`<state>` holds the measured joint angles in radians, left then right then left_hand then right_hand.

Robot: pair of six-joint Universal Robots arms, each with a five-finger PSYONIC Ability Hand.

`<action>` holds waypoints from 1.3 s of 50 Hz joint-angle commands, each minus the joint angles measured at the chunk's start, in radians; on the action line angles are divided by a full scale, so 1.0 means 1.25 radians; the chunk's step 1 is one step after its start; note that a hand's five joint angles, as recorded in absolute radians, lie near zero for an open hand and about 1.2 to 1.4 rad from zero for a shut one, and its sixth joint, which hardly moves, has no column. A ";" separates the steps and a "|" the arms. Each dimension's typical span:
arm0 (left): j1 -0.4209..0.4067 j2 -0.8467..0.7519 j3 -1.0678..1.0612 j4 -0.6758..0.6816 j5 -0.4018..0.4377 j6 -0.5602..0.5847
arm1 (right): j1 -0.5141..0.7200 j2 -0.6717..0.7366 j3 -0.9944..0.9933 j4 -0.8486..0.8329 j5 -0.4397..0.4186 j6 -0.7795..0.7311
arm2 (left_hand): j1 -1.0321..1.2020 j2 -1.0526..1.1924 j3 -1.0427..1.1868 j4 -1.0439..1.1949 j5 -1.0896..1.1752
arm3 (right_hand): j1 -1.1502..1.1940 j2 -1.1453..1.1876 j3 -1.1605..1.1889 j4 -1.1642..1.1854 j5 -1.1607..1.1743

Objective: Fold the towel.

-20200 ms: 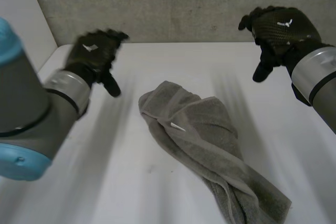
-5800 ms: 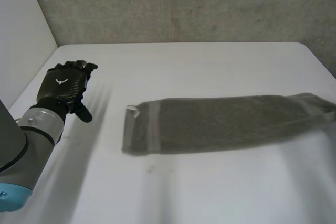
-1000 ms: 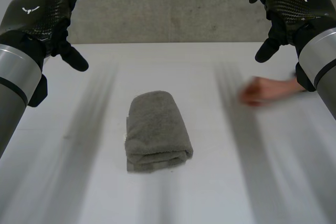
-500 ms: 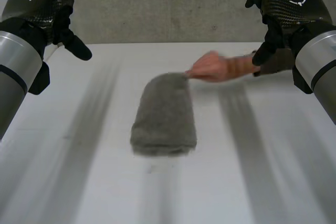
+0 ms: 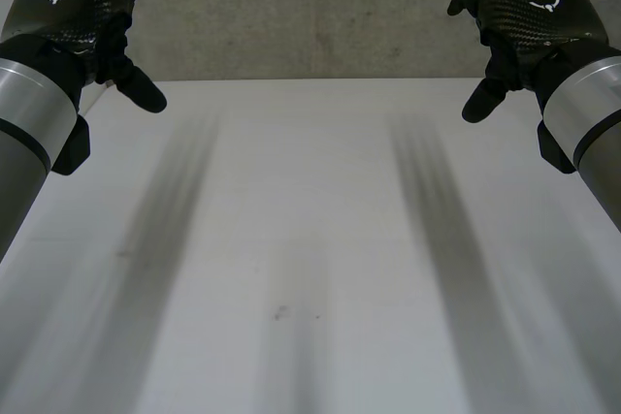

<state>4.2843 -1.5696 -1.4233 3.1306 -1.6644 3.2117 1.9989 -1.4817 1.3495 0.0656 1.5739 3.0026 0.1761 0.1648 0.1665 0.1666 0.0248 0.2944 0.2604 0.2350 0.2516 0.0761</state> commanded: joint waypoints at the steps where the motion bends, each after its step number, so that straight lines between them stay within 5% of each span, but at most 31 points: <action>1: 0.000 0.002 0.002 0.001 0.000 0.000 | 0.007 -0.003 0.002 0.000 0.000 -0.003 | -0.001 0.008 0.007 0.007 -0.019 | -0.096 -0.069 -0.048 -0.062 -0.061; 65: 0.000 -0.014 -0.052 0.086 0.005 0.004 | 0.010 0.004 0.027 -0.048 -0.001 -0.014 | 0.004 0.013 0.012 0.012 -0.015 | -0.096 -0.069 -0.048 -0.062 -0.061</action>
<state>4.2857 -1.5718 -1.4852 3.2361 -1.6614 3.2114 2.0052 -1.4856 1.3862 0.0001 1.5755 2.9933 0.1761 0.1647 0.1665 0.1666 0.0248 0.2944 0.2604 0.2353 0.2517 0.0761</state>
